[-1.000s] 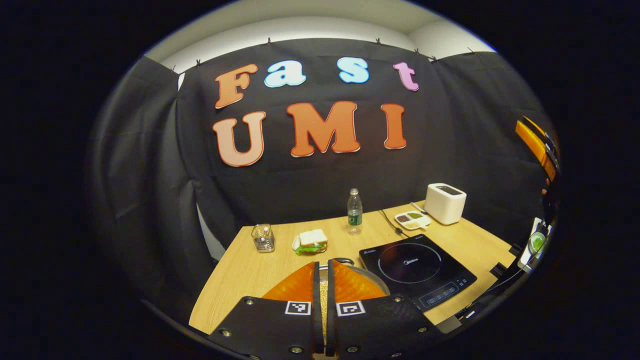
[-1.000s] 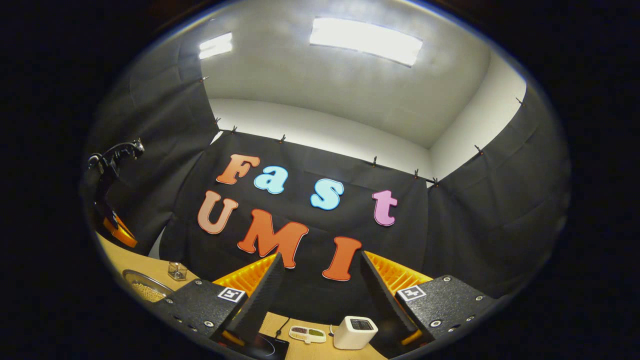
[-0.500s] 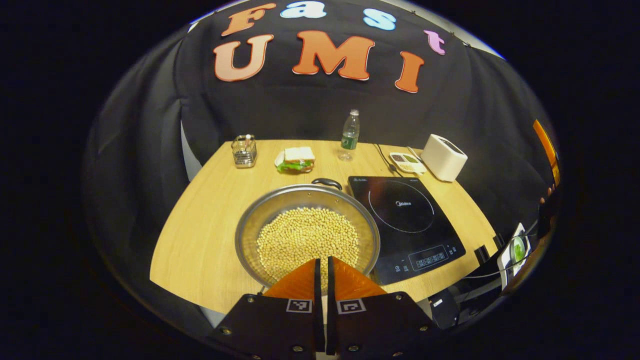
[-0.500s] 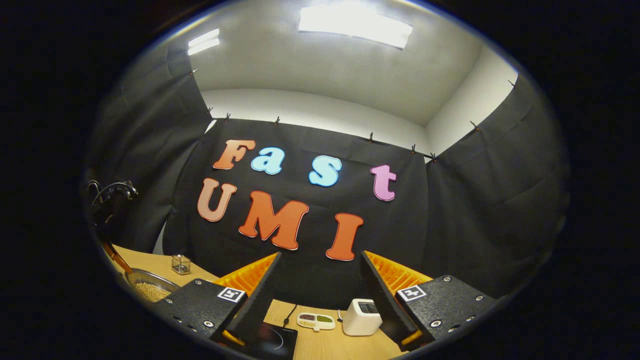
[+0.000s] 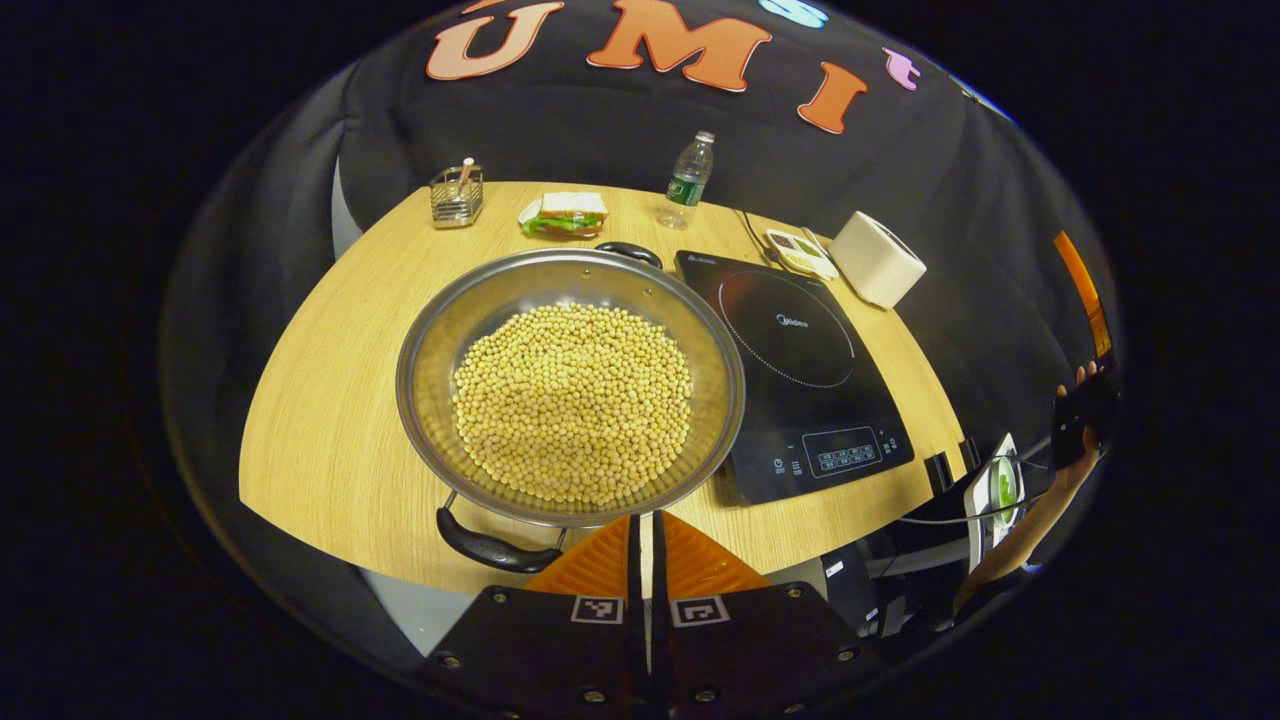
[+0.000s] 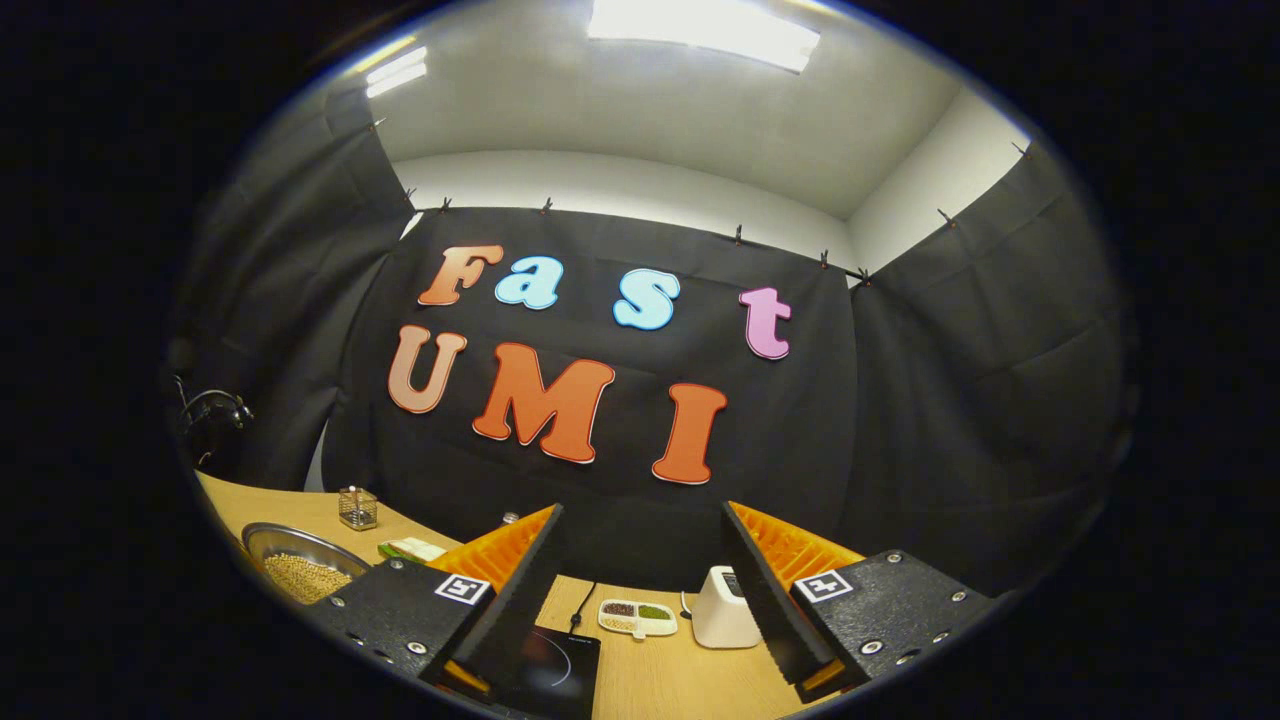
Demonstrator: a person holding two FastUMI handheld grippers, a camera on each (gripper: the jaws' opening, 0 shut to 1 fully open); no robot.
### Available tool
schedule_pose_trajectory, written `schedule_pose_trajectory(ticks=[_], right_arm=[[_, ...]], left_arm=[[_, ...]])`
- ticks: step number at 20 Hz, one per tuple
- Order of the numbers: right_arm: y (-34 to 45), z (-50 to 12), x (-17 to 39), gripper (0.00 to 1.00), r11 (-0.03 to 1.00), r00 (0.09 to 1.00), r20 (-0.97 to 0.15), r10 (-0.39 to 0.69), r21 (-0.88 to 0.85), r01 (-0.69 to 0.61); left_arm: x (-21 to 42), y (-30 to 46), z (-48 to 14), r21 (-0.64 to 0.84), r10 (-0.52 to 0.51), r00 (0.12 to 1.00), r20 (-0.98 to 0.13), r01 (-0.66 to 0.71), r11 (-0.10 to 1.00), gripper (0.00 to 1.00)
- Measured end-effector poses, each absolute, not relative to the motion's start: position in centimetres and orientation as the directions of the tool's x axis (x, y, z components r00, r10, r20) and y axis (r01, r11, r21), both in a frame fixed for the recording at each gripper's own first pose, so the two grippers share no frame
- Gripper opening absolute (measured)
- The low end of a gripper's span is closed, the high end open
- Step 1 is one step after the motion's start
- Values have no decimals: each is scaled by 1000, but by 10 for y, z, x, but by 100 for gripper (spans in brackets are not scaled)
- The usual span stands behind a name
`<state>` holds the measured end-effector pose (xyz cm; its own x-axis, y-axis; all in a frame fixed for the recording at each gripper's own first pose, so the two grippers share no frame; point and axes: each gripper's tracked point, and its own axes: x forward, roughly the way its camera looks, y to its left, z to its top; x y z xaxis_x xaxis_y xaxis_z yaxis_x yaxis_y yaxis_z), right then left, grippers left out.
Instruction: First push the handle of the pot to place it horizontally, then grasp the pot with both hands and set it on the induction cooktop.
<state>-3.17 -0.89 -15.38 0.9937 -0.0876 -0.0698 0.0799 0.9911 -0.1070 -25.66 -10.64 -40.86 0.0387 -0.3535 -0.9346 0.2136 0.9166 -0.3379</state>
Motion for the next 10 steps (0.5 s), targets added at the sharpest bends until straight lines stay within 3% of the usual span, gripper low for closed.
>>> schedule_pose_trajectory(ticks=[2, 3, 4, 10], right_arm=[[-9, -163, -29, 95, 991, 991, -91, -95, -107, 85], [-8, -168, -29, 95, 991, 990, -102, -93, -105, 83], [-7, -174, -29, 95, 992, 989, -114, -92, -101, 80], [-2, -192, -22, 95, 993, 983, -157, -91, -93, 77]], left_arm=[[-266, -103, -420, -336, -343, 4, -939, 192, 922, 3], [-271, -100, -424, -331, -334, -12, -942, 187, 925, 7], [-274, -97, -427, -327, -328, -28, -944, 188, 926, 3], [-282, -88, -444, -313, -305, -69, -950, 209, 926, 1]])
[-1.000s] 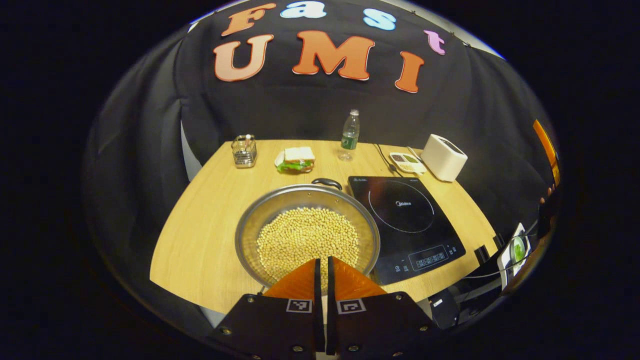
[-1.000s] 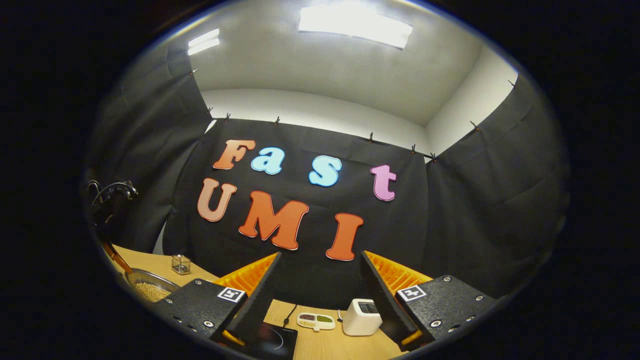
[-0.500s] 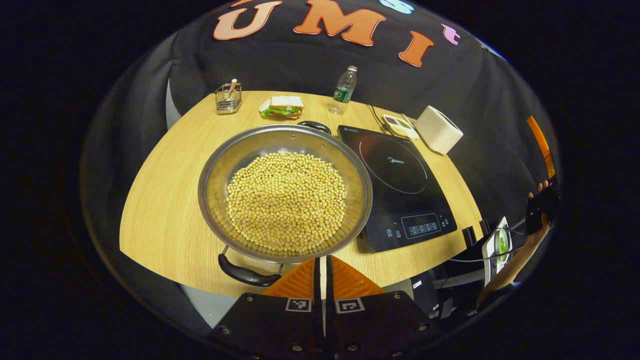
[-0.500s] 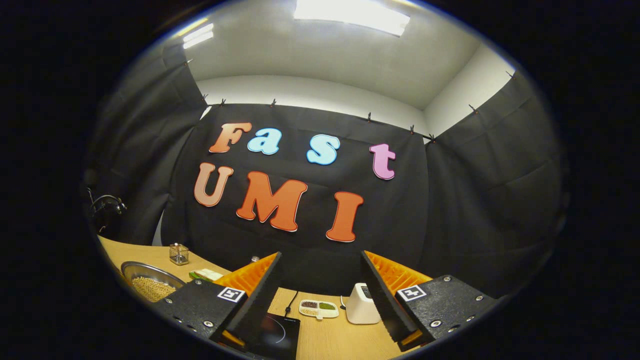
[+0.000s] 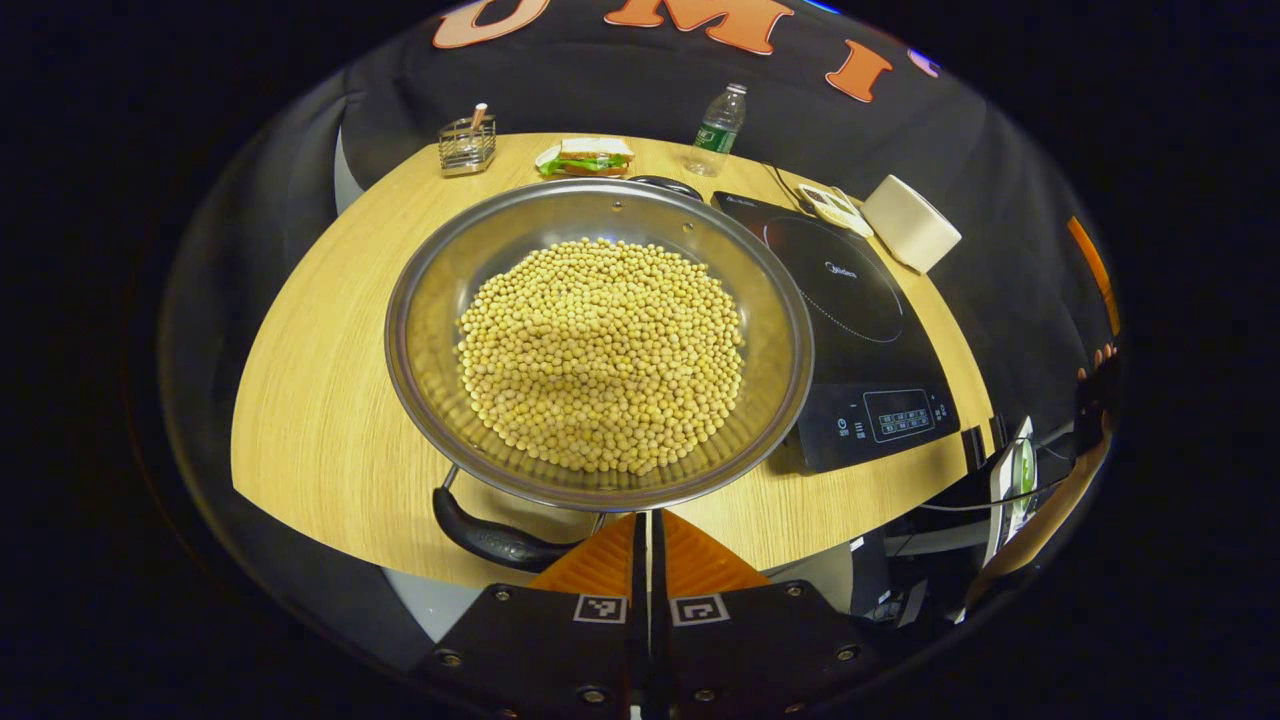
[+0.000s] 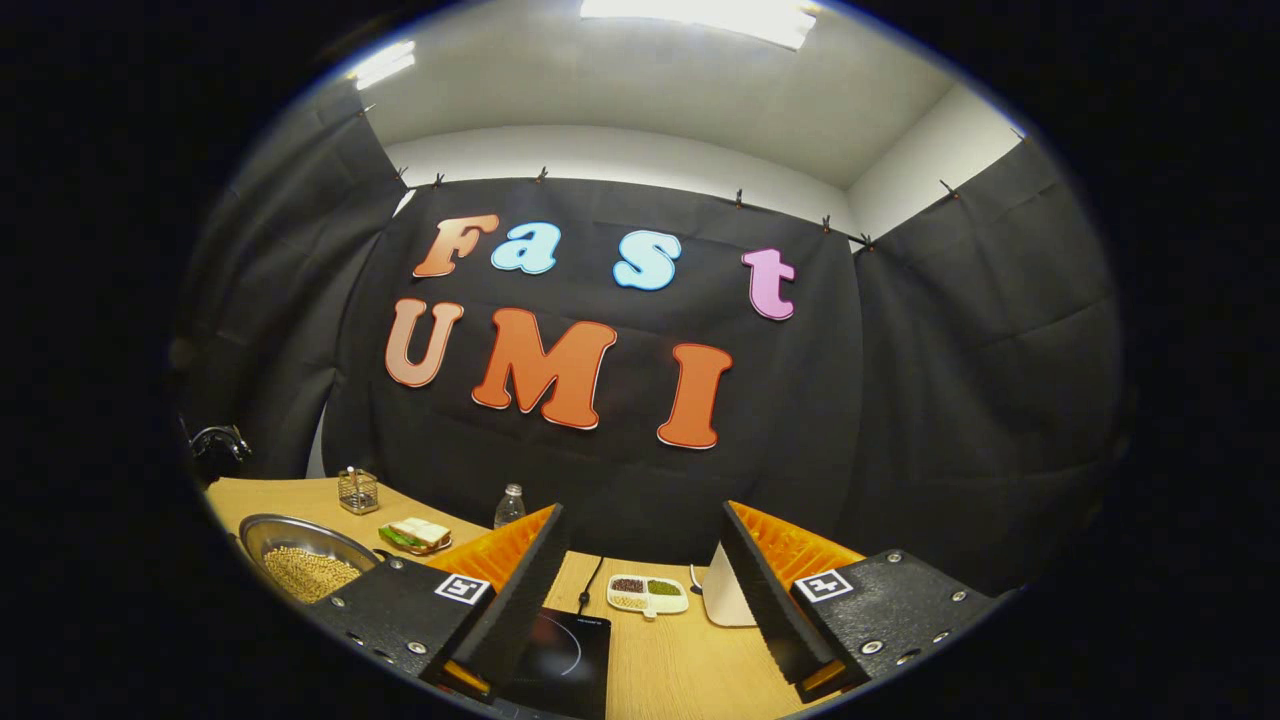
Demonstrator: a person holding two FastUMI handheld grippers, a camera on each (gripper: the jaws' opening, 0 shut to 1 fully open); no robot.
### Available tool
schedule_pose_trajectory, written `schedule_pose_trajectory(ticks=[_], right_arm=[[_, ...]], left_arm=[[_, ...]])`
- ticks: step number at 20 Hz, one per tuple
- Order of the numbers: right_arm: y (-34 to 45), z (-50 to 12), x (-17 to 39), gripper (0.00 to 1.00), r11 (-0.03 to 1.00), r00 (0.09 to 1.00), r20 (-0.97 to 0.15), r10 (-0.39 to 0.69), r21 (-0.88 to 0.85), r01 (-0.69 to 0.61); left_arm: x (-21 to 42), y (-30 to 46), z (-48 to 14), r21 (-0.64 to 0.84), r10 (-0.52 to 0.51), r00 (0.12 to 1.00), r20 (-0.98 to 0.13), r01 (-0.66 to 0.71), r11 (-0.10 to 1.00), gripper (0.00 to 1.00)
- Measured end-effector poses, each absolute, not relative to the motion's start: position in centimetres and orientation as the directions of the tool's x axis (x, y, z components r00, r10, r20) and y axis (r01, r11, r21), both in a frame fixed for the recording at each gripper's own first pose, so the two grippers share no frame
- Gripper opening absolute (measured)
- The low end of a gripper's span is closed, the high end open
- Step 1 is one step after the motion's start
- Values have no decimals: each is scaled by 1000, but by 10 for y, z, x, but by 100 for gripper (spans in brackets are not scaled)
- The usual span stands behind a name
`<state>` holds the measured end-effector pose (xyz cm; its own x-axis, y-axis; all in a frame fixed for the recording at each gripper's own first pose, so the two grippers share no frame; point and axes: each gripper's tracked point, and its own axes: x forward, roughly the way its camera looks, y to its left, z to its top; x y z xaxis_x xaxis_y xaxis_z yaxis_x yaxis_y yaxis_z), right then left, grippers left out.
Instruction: First push the handle of the pot to place it horizontally, then grasp the pot with both hands and set it on the induction cooktop.
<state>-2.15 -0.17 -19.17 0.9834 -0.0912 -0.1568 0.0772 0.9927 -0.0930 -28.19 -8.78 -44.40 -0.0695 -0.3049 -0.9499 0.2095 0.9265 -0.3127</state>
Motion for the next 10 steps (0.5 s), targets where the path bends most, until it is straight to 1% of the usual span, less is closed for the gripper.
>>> schedule_pose_trajectory(ticks=[6, 10], right_arm=[[12, -205, -16, 95, 995, 981, -183, -71, -79, 57], [26, -217, -11, 95, 998, 977, -207, -45, -61, 33]], left_arm=[[-277, -75, -447, -296, -288, -67, -955, 217, 930, 1], [-270, -63, -451, -264, -258, -54, -965, 205, 942, 1]])
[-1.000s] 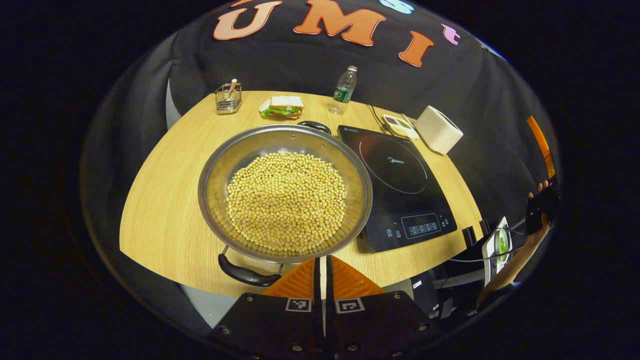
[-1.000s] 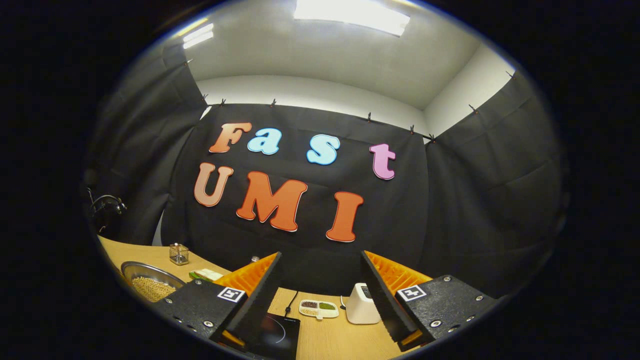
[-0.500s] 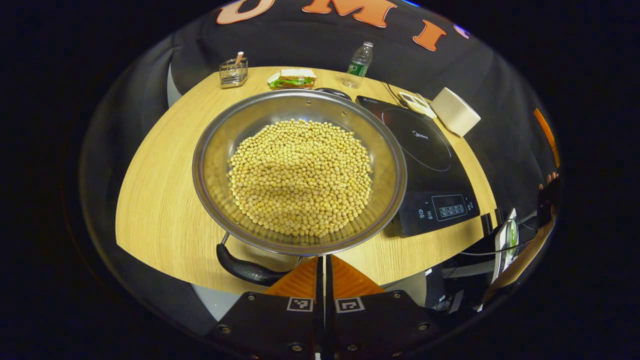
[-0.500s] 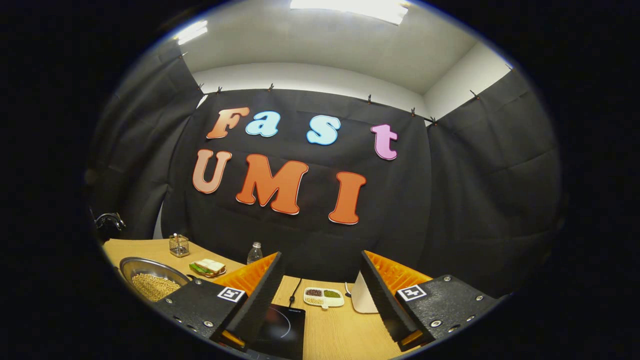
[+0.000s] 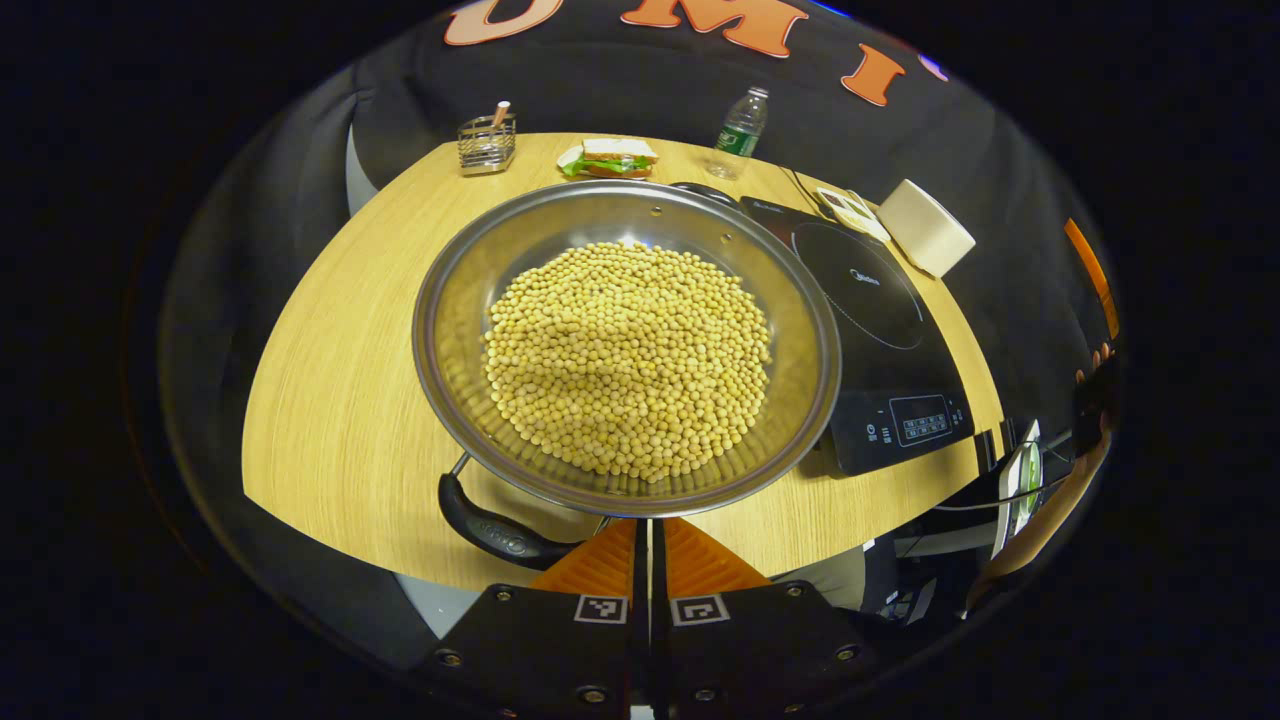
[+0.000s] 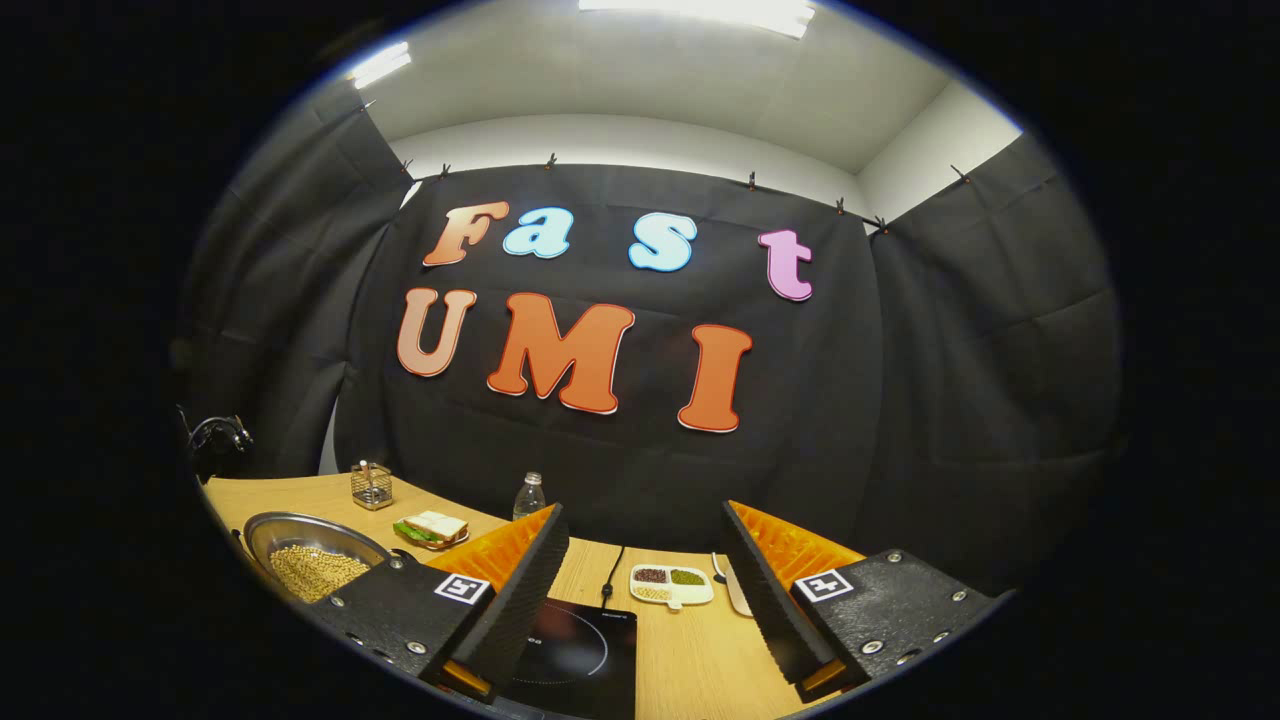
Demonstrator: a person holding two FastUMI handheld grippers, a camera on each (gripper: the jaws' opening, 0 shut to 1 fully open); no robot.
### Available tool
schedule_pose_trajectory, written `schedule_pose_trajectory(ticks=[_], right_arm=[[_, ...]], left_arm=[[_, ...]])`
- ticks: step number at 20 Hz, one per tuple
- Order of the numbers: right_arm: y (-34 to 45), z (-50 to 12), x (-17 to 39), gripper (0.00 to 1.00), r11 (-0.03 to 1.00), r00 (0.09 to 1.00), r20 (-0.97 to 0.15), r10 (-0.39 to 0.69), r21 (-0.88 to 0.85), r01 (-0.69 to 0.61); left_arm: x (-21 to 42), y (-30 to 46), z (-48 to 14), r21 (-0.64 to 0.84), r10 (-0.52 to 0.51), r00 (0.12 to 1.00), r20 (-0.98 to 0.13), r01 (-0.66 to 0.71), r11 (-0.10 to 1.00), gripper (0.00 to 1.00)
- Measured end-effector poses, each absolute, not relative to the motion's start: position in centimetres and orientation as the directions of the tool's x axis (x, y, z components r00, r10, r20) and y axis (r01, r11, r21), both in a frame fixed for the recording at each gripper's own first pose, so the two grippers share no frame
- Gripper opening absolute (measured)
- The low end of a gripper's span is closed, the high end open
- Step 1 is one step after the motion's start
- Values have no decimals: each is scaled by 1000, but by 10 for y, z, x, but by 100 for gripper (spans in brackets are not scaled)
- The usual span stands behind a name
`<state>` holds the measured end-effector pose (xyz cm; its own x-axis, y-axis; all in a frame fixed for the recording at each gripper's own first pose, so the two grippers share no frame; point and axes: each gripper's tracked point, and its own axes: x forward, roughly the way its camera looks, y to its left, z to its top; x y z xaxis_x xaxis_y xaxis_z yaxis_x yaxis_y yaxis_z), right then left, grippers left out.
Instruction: First push the handle of the pot to place it horizontally, then grasp the pot with both hands and set it on the induction cooktop.
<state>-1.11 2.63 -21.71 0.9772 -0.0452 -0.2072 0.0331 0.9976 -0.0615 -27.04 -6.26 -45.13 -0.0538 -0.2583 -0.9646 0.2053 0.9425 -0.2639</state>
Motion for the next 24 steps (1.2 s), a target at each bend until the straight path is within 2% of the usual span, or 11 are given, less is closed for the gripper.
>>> schedule_pose_trajectory(ticks=[16, 24], right_arm=[[59, -259, 2, 95, 998, 954, -301, 19, -48, -35], [123, -292, -1, 95, 983, 892, -415, 180, 92, -156]], left_arm=[[-225, 15, -473, -12, -17, 17, -1000, 249, 968, 1], [-201, 44, -489, 79, 64, 65, -996, 269, 960, 1]])
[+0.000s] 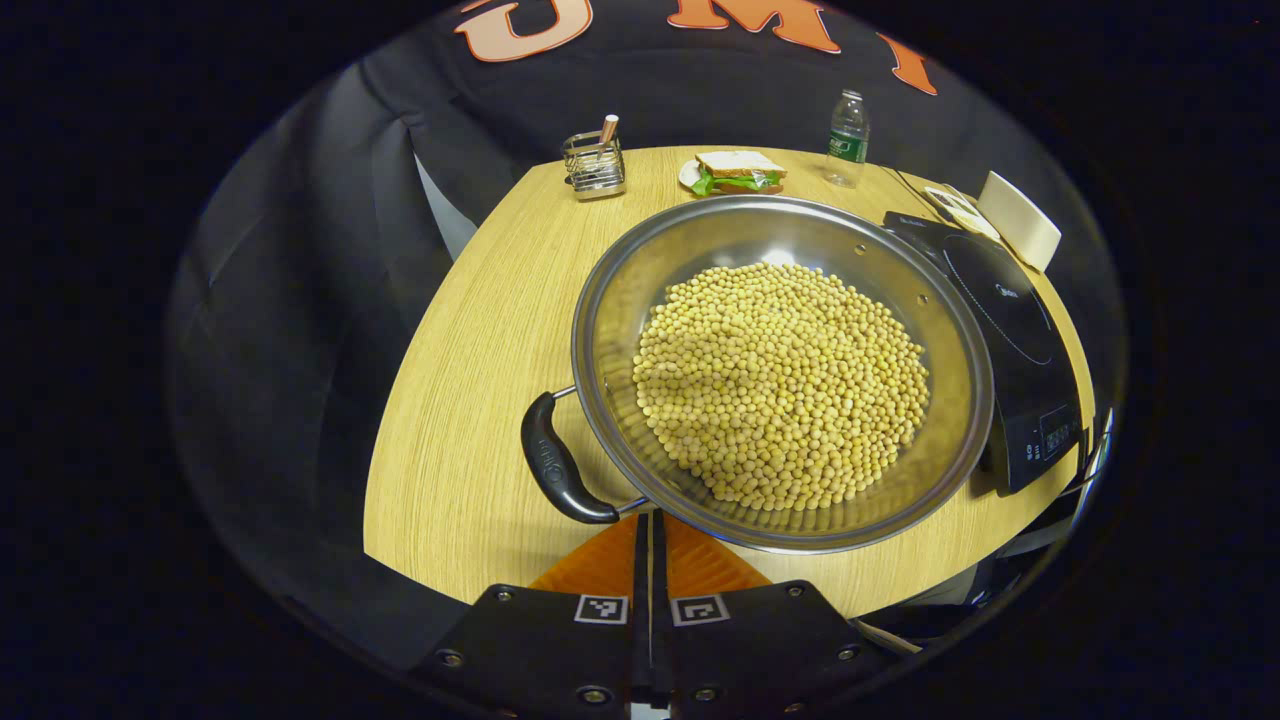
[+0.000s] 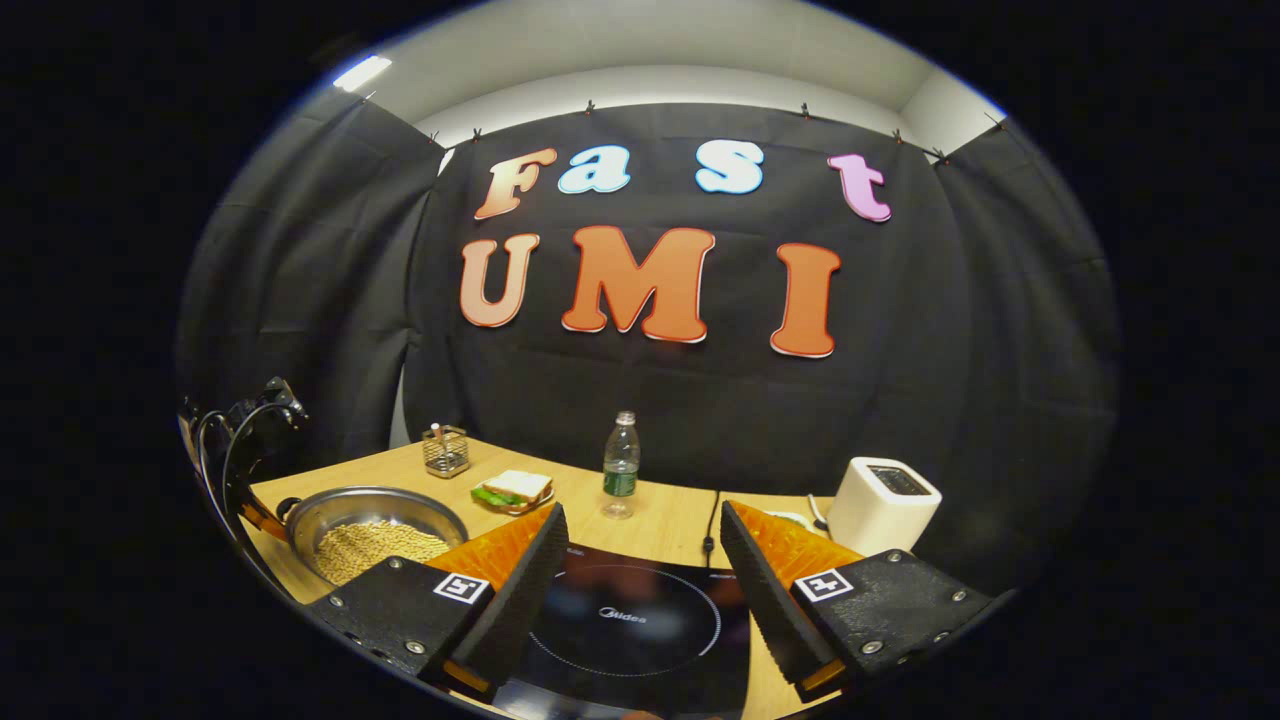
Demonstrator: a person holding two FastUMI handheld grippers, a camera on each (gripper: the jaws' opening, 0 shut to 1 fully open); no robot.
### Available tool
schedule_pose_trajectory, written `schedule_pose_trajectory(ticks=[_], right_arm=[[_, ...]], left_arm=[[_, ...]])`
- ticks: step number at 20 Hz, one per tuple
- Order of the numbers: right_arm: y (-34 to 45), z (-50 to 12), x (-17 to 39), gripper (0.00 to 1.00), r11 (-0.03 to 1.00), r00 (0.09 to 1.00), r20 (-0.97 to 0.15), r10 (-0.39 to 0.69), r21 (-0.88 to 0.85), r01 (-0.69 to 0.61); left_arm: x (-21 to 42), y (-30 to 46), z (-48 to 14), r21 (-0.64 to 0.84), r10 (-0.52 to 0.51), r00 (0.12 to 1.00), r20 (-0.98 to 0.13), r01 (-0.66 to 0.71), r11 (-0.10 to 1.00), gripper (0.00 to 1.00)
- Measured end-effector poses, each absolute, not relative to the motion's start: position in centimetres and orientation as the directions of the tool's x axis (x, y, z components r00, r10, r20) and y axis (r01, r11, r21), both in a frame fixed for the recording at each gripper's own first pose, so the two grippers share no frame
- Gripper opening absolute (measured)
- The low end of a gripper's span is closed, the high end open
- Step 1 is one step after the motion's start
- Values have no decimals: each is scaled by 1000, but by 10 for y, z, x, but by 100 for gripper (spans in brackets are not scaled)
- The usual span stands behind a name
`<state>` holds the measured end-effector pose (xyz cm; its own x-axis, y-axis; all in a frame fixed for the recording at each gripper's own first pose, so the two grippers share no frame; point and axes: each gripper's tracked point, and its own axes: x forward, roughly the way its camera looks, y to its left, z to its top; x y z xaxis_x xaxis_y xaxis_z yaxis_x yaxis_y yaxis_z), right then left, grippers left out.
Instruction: First push the handle of the pot to place it horizontally, then grasp the pot with both hands and set it on the induction cooktop.
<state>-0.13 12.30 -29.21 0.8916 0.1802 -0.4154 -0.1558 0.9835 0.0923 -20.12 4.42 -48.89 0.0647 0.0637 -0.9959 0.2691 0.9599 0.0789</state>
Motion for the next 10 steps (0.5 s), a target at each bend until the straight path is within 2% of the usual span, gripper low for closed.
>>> schedule_pose_trajectory(ticks=[10], right_arm=[[208, -335, -7, 95, 936, 756, -556, 347, 263, -236]], left_arm=[[-166, 75, -510, 138, 105, 138, -985, 262, 955, 1]])
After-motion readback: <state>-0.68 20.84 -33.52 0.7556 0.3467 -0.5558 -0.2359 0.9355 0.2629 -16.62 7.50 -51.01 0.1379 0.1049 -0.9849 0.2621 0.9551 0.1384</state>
